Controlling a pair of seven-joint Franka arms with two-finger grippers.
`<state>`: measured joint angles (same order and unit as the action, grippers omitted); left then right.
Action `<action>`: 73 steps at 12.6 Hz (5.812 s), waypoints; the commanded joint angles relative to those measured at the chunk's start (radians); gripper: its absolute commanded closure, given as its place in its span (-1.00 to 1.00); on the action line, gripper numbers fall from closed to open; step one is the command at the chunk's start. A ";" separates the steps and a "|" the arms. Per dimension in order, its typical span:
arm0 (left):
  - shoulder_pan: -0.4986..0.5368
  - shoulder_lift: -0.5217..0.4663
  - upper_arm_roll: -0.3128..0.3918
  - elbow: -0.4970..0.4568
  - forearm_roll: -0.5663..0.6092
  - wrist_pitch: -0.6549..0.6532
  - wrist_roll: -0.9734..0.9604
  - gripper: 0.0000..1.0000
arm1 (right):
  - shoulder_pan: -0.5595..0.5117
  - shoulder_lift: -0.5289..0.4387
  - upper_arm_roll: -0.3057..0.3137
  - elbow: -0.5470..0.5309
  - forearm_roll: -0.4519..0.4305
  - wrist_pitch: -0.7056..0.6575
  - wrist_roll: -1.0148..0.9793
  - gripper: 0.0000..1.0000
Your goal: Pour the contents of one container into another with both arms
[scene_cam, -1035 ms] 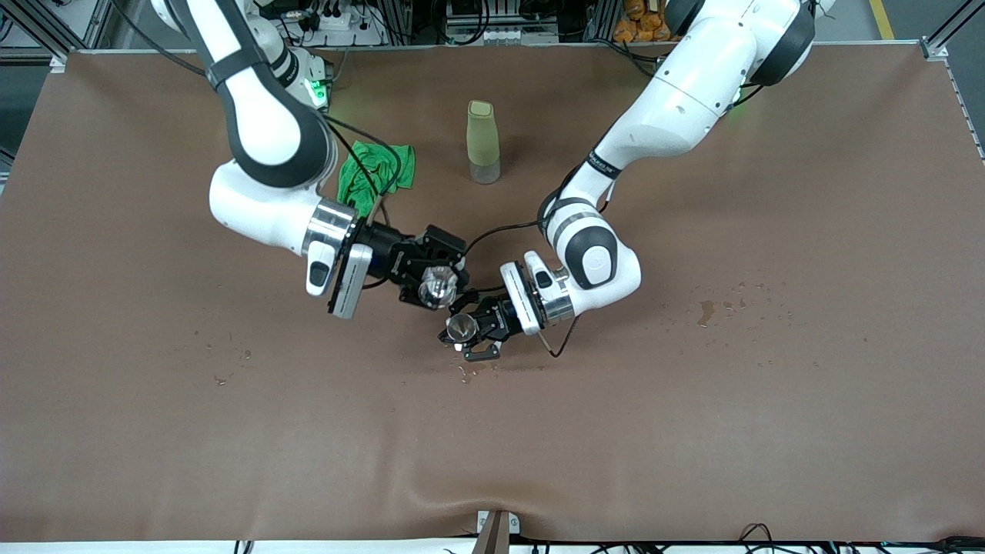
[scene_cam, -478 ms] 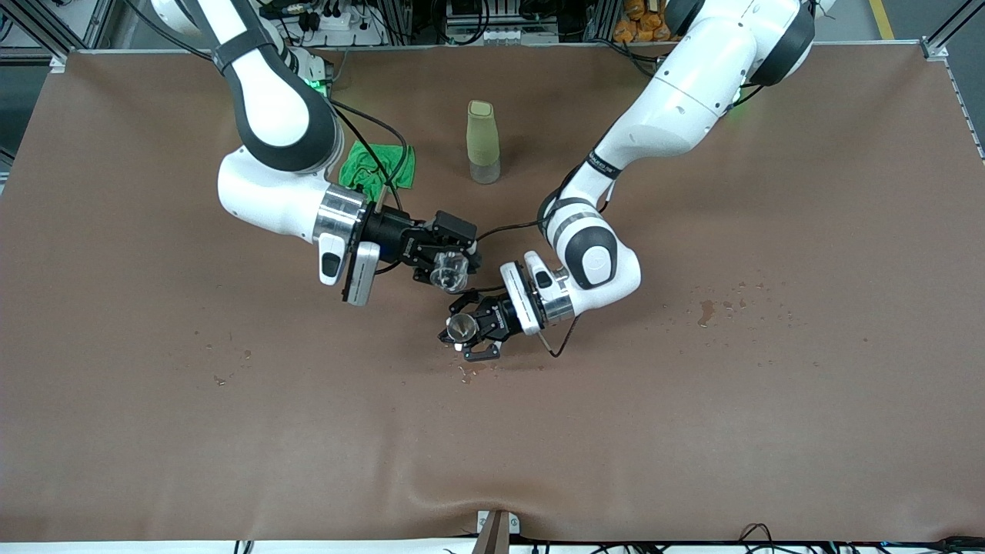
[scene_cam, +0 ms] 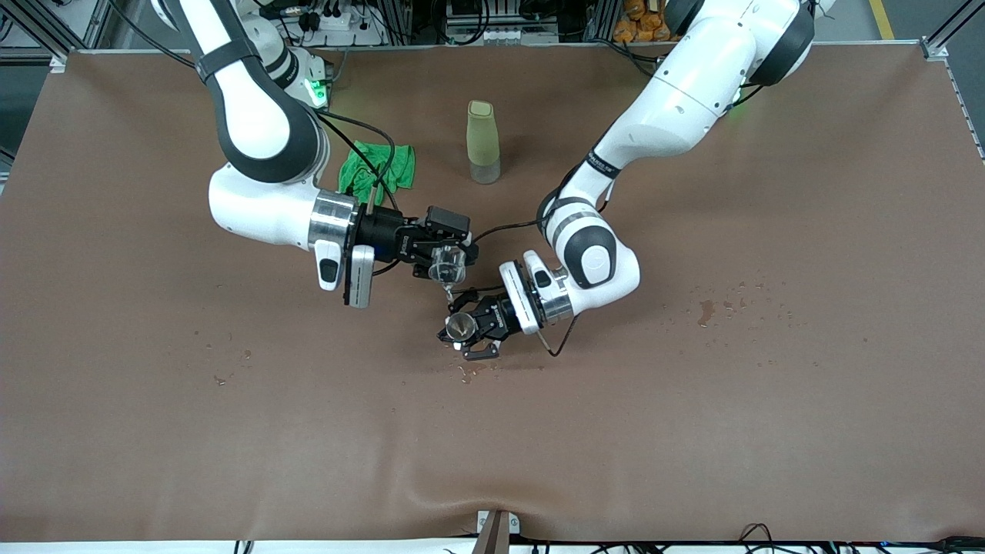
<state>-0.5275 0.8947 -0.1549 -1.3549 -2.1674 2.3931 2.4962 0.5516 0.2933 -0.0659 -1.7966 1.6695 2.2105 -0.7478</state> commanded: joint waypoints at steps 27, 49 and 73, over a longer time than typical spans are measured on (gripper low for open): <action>-0.023 0.009 0.009 0.020 -0.055 0.011 0.030 1.00 | -0.036 0.089 0.006 0.103 0.009 -0.049 0.292 1.00; -0.011 -0.002 0.009 0.011 -0.049 0.009 0.032 1.00 | -0.051 0.086 0.008 0.103 0.009 -0.098 0.524 1.00; 0.685 -0.028 0.008 -0.319 0.716 -0.842 0.000 1.00 | -0.534 0.319 0.005 0.103 -0.329 -0.314 -0.856 1.00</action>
<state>0.1139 0.8934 -0.1382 -1.6490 -1.5143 1.5916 2.5295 0.0893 0.5739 -0.0803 -1.7114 1.3871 1.9332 -1.4923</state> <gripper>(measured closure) 0.912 0.859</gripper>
